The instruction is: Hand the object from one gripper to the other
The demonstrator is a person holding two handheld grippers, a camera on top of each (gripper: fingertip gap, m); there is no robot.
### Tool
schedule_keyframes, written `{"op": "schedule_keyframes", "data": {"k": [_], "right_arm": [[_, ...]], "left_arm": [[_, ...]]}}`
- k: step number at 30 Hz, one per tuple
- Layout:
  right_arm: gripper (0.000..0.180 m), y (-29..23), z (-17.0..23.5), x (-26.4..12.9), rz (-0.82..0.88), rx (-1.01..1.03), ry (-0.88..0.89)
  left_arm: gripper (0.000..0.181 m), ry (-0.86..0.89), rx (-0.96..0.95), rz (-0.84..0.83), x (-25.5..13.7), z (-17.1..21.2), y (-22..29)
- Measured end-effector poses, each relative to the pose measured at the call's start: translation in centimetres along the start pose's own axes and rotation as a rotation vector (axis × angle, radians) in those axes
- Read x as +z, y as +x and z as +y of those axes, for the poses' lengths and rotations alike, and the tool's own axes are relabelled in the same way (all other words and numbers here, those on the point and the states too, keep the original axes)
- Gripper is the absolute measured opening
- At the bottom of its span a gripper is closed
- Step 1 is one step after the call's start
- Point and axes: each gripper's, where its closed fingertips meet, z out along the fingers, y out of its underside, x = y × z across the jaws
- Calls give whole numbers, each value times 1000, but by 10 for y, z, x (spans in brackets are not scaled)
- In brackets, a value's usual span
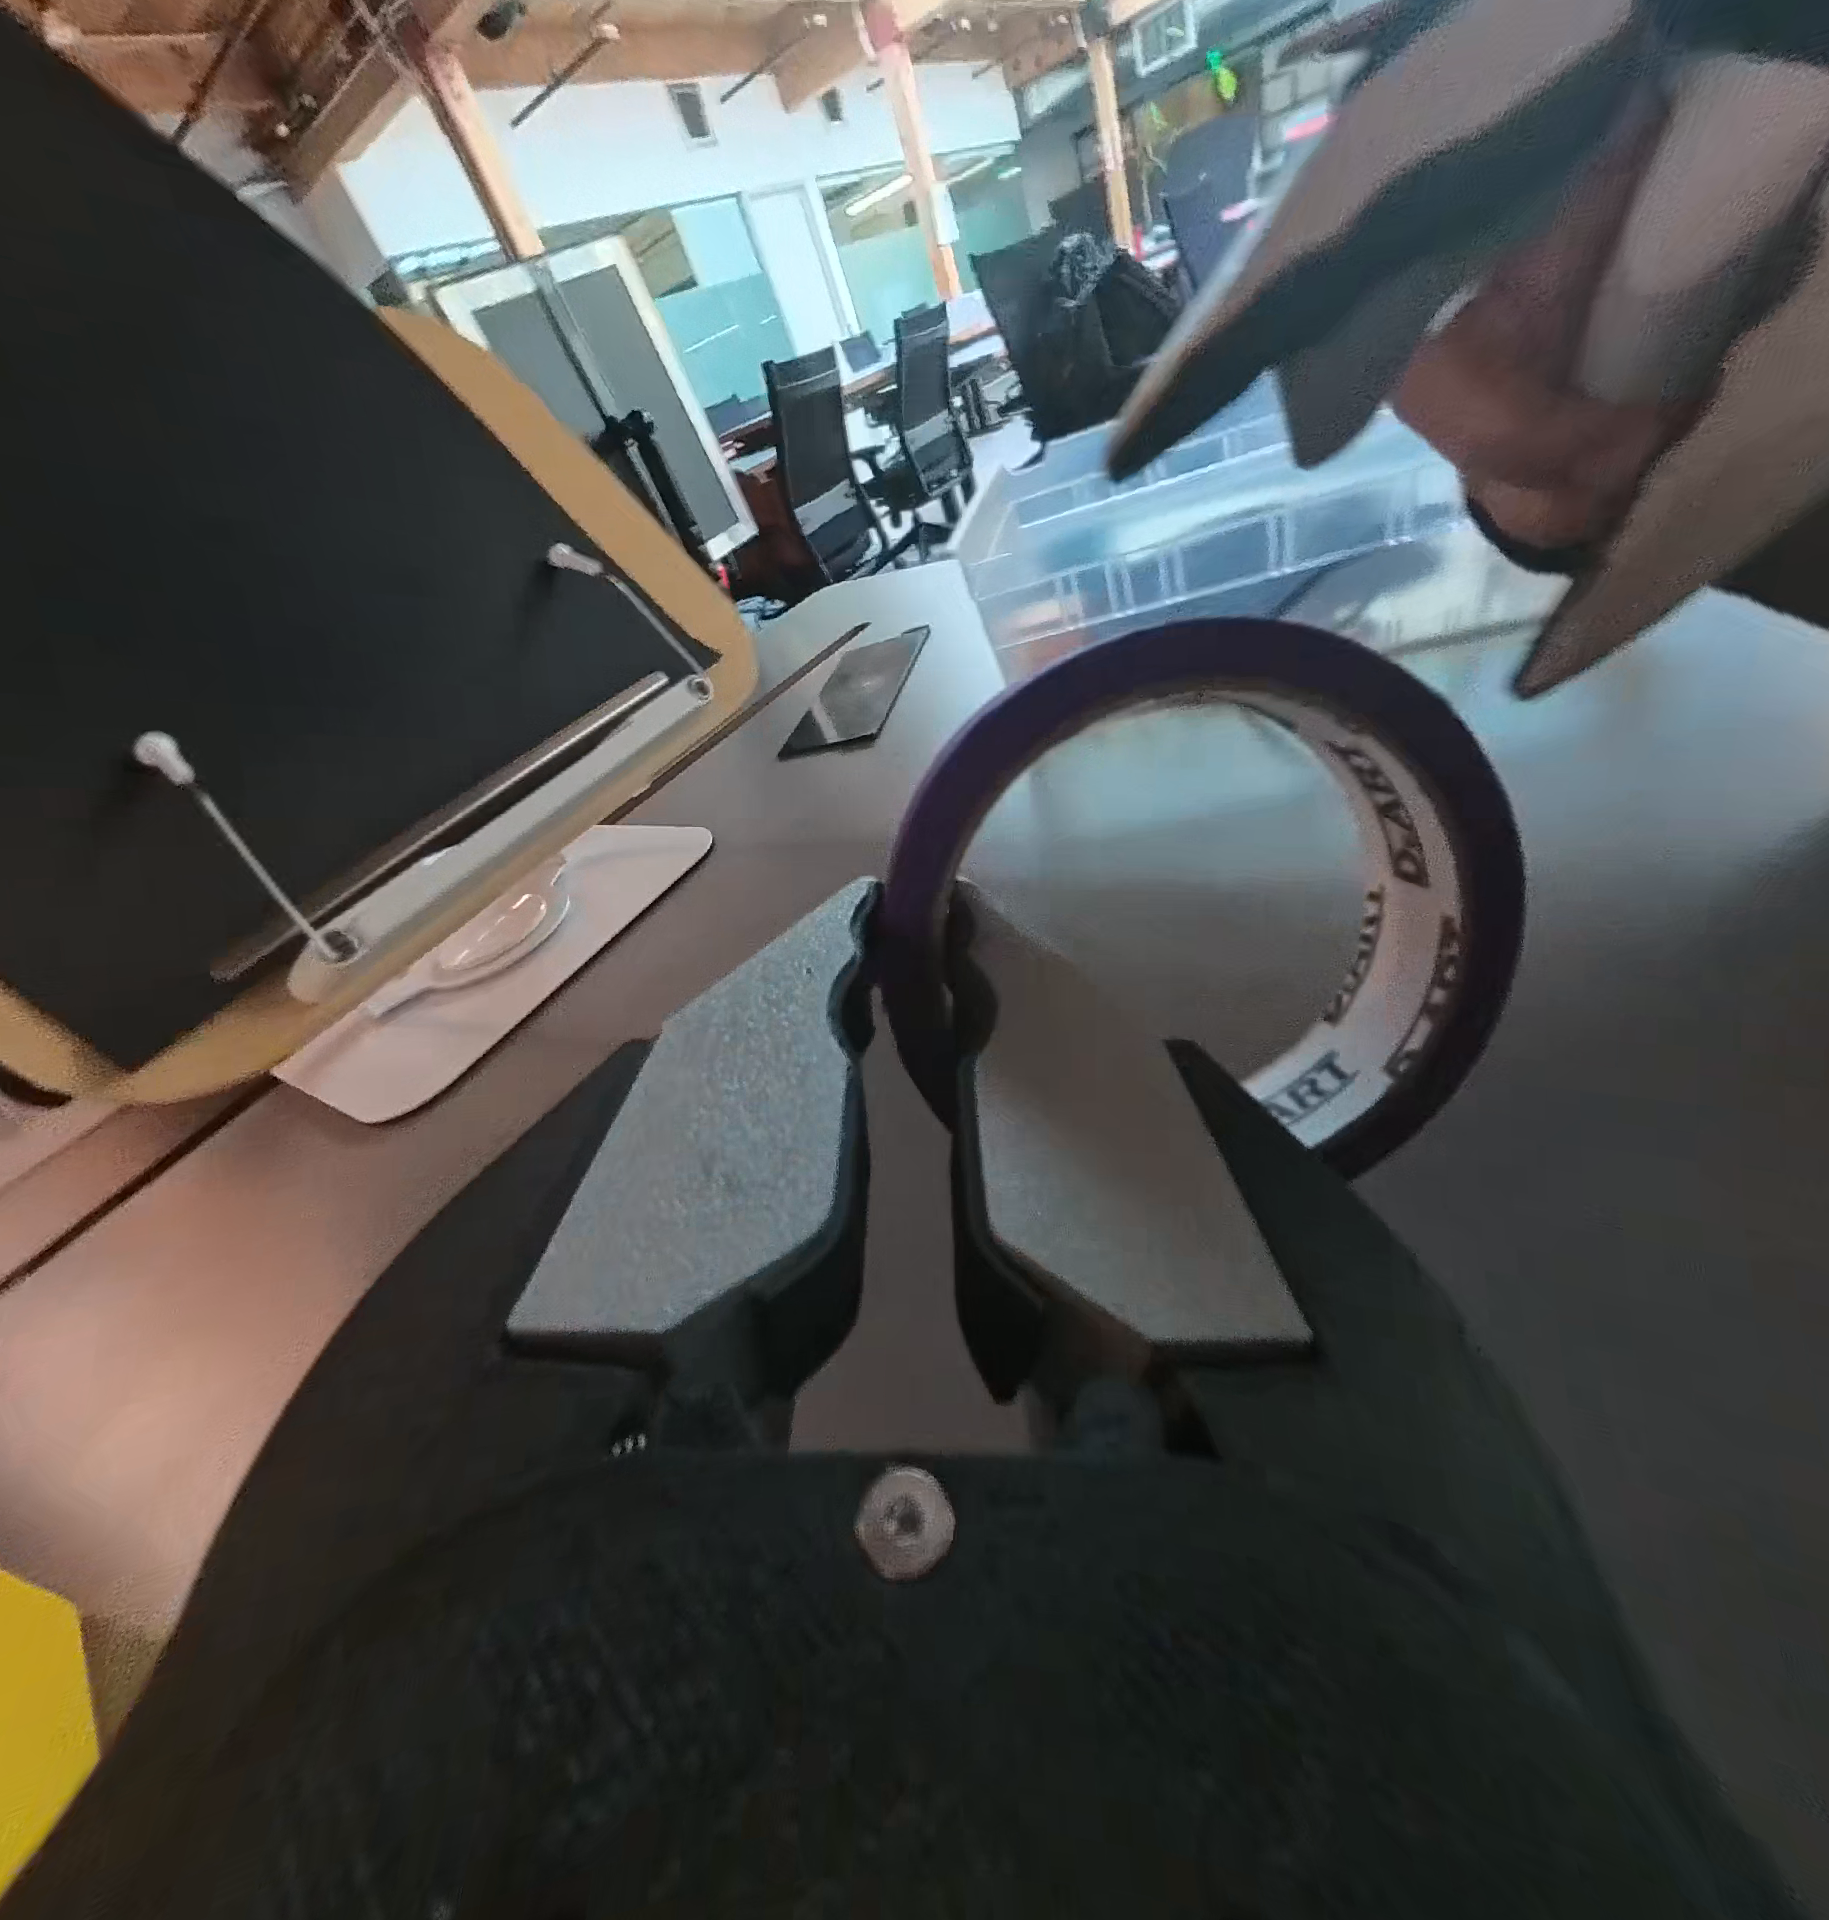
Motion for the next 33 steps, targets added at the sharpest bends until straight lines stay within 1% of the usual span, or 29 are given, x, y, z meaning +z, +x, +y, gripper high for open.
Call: {"op": "schedule_keyframes", "data": {"k": [1,3,5,8,10,11,12,13,14,16,17,18,21,24,26,28,29,31,33], "right_arm": [[71,-2,0,-1,-16,17,15],[74,-5,0,2,-26,55,40],[74,-5,1,11,-16,103,46],[70,-11,8,35,-29,238,28],[68,-13,15,53,-23,338,-2],[61,-14,19,60,-21,365,-14],[38,-10,23,65,9,376,-23],[32,-9,22,66,13,370,-7],[30,-9,20,65,2,370,8],[28,-5,21,57,-38,400,-18],[27,1,19,51,-37,418,-17],[26,13,17,41,15,414,-2],[24,53,15,-1,194,337,-25],[25,101,14,-69,427,297,-52],[25,130,23,-119,602,302,-74],[25,154,43,-159,750,308,-116],[25,161,59,-169,780,333,-162],[26,170,103,-179,811,401,-307],[27,181,150,-187,892,479,-462]], "left_arm": [[6,-8,-20,-22,0,2,-5],[6,-20,-52,-84,0,5,-18],[6,-13,-84,-152,-3,5,-31],[6,-11,-111,-245,-7,6,-46],[6,-7,-114,-262,-7,5,-47],[6,3,-116,-246,-6,4,-44],[6,12,-126,-225,-5,2,-40],[6,14,-143,-220,-4,2,-38],[6,10,-158,-213,-3,4,-37],[9,24,-193,-157,-2,2,-32],[15,41,-205,-141,-3,-1,-31],[23,51,-208,-134,-4,-2,-30],[28,35,-211,-139,-5,2,-32],[28,21,-235,-127,-3,6,-30],[28,7,-244,-113,-1,8,-28],[28,-4,-225,-112,1,10,-26],[27,-8,-206,-118,1,10,-26],[26,-21,-174,-125,3,13,-24],[26,-38,-169,-112,5,15,-21]]}}
